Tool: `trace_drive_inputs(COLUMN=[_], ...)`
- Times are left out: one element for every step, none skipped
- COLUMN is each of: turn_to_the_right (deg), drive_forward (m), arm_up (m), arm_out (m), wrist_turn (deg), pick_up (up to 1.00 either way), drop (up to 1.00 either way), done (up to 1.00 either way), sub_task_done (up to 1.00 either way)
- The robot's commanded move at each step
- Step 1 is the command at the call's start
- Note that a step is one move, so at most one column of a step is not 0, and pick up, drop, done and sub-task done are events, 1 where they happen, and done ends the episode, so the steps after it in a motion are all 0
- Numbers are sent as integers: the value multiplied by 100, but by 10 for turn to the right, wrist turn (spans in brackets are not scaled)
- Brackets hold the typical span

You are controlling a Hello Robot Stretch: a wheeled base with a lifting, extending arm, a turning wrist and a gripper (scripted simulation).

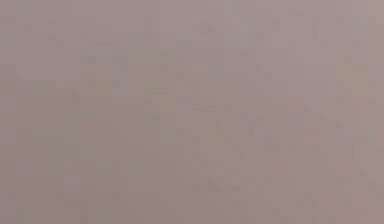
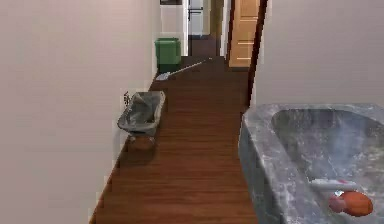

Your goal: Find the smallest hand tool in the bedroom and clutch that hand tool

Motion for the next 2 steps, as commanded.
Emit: trace_drive_inputs(turn_to_the_right=[0,450], drive_forward=[10,0], arm_up=[0,0], arm_out=[0,0], wrist_turn=[0,0], pick_up=[0,0], drop=[0,0], done=[0,0], sub_task_done=[0,0])
